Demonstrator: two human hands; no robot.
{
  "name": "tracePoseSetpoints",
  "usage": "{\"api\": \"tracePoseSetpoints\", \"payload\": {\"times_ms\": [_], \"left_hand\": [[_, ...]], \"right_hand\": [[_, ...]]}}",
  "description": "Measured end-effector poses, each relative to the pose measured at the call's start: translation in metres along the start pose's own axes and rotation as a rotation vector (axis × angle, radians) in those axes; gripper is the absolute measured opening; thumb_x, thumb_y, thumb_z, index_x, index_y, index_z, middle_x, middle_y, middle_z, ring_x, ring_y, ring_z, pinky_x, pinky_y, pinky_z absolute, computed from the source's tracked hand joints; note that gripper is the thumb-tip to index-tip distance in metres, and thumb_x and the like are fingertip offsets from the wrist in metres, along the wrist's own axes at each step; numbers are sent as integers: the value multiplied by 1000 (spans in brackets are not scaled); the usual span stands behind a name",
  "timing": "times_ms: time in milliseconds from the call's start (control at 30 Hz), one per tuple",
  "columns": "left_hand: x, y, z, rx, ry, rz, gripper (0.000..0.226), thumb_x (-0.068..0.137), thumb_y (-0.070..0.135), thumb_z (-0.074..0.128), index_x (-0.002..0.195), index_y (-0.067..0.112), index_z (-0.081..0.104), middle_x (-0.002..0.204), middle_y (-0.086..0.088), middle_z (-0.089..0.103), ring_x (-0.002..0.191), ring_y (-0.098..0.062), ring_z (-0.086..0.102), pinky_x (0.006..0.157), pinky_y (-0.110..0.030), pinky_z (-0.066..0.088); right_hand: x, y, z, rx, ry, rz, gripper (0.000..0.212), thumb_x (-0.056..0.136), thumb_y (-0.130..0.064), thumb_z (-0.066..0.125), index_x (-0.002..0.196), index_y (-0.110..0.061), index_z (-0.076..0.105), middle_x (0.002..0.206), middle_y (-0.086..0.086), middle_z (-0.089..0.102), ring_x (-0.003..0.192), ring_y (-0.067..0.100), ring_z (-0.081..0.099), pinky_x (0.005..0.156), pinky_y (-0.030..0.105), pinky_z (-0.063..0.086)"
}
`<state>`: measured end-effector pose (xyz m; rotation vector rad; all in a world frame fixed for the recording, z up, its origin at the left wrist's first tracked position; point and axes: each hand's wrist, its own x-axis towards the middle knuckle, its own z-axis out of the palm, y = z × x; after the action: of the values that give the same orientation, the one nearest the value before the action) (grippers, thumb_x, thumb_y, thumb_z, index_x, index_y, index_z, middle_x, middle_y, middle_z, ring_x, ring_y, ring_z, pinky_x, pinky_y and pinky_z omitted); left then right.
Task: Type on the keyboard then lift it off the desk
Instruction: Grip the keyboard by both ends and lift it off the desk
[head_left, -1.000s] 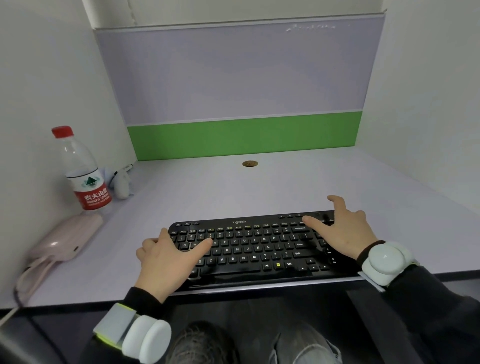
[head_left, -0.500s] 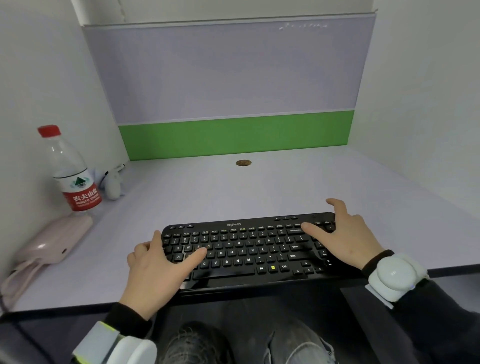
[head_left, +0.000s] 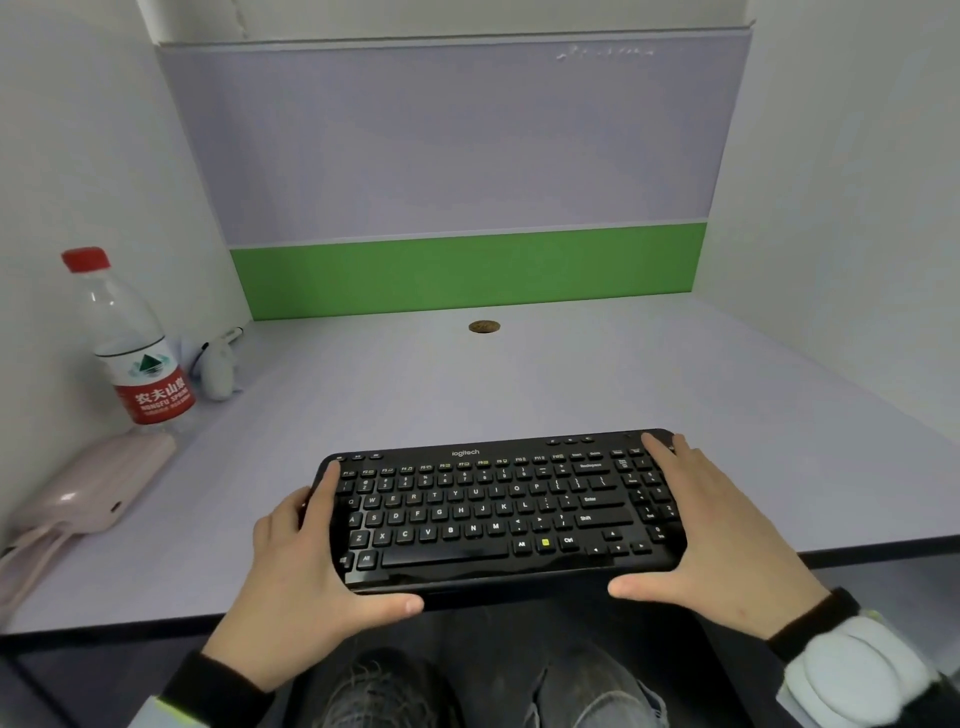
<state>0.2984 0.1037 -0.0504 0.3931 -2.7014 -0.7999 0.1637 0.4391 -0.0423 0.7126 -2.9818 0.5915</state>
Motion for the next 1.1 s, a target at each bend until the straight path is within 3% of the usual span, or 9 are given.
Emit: {"api": "tracePoseSetpoints", "payload": {"times_ms": [100, 567, 967, 1100], "left_hand": [[-1, -1, 2, 4, 36, -8, 141, 33, 82, 71, 147, 46, -3, 145, 1, 29, 131, -16, 17, 109, -41, 30], [-1, -1, 7, 42, 78, -10, 141, 31, 85, 67, 149, 40, 3, 141, -2, 34, 128, -21, 21, 106, -41, 32], [-4, 4, 5, 57, 78, -14, 144, 30, 83, 66, 152, 31, 10, 144, -3, 33, 129, -23, 22, 108, -41, 30], [-4, 6, 4, 61, 83, -7, 144, 29, 82, 65, 152, 28, 13, 143, -5, 35, 128, -24, 24, 108, -40, 29]], "right_hand": [[2, 1, 3, 31, 35, -4, 134, 32, -96, 54, 128, -60, -32, 161, -10, -8, 148, 14, -2, 116, 36, 11], [10, 5, 6, -1, 94, -24, 139, 31, -98, 51, 143, -48, -14, 160, -8, 15, 145, 19, 20, 114, 48, 29], [4, 2, 4, -12, 115, -38, 137, 38, -96, 54, 147, -41, -7, 159, -8, 19, 143, 16, 24, 113, 48, 32], [2, 4, 6, -26, 122, -39, 136, 37, -97, 51, 145, -44, -13, 162, -7, 10, 146, 18, 17, 116, 44, 26]]}}
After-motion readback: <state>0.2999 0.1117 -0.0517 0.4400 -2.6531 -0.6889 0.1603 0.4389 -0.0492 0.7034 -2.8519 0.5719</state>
